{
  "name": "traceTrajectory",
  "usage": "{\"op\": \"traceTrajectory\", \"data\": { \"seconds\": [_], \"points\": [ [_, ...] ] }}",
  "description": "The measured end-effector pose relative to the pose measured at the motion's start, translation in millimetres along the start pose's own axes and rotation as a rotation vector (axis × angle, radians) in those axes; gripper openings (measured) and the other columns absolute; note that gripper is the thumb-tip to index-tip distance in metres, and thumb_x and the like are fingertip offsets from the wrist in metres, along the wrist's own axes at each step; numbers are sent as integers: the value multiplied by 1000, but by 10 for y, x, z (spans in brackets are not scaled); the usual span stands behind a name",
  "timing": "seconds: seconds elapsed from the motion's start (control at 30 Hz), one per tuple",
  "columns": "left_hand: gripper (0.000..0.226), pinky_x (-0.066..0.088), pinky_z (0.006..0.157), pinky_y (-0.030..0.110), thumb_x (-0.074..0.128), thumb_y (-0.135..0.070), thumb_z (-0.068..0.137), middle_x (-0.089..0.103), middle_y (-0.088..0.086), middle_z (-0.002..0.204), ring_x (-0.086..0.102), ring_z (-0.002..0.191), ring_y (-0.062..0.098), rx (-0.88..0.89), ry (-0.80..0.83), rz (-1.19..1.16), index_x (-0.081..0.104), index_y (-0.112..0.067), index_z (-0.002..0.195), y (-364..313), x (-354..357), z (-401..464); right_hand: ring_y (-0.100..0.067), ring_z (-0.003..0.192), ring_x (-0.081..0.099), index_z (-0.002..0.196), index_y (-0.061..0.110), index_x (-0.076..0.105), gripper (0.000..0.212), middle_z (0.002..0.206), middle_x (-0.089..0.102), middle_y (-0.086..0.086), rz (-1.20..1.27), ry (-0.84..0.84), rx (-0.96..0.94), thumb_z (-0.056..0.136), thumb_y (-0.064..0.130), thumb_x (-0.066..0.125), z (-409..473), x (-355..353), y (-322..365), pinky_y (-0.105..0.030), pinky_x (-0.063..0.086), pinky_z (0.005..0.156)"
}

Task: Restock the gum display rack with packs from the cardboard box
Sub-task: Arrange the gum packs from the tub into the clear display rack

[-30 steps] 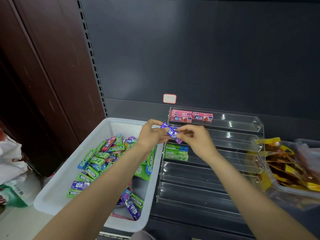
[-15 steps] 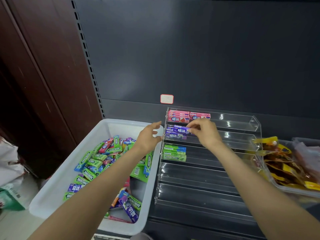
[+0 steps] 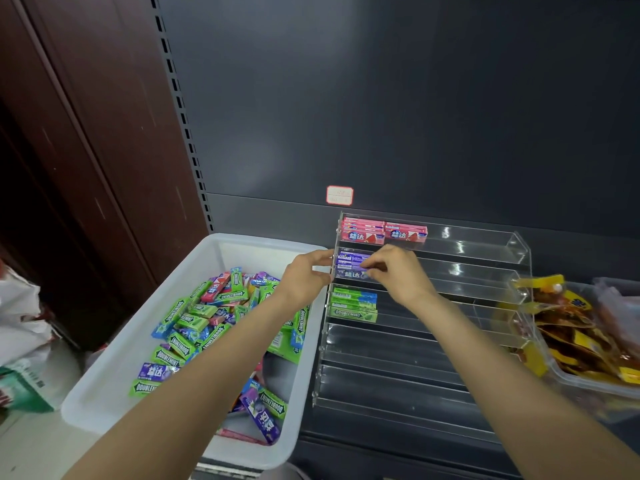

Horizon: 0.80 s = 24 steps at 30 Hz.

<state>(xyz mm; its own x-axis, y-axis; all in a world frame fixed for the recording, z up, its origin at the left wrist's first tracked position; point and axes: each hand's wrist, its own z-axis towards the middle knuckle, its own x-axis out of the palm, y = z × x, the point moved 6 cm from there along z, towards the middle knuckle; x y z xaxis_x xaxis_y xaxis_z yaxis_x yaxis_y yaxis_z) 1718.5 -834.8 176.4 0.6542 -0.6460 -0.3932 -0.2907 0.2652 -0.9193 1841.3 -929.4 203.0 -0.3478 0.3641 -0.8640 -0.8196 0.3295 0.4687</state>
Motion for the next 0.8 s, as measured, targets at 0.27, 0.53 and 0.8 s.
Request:
{"op": "traceTrajectory", "data": {
  "seconds": [0.27,0.53,0.8],
  "points": [
    [37,45,85,24,58,-8,90,61,5,120,61,99,19,44,-15,46,54,-15,126,-7,-74,-175,-19,109,51,114,16,66,26,112,59,-3,-102,-46,-18,89,17,62,-8,125,182,-32,43,91],
    [31,43,83,17,54,-4,89,64,4,113,58,97,13,4,-177,246,59,-12,119,524,-773,-595,-17,96,56,106,17,69,21,102,63,-3,154,-12,-203,86,15,64,-117,534,921,-31,44,87],
    [51,32,102,29,58,-17,90,45,9,140,44,127,25,-160,-242,542,42,-13,139,1109,-1492,-704,-24,121,47,133,16,49,39,127,53,-10,109,214,-130,94,22,52,185,1346,1252,-35,39,100]
  ]
}}
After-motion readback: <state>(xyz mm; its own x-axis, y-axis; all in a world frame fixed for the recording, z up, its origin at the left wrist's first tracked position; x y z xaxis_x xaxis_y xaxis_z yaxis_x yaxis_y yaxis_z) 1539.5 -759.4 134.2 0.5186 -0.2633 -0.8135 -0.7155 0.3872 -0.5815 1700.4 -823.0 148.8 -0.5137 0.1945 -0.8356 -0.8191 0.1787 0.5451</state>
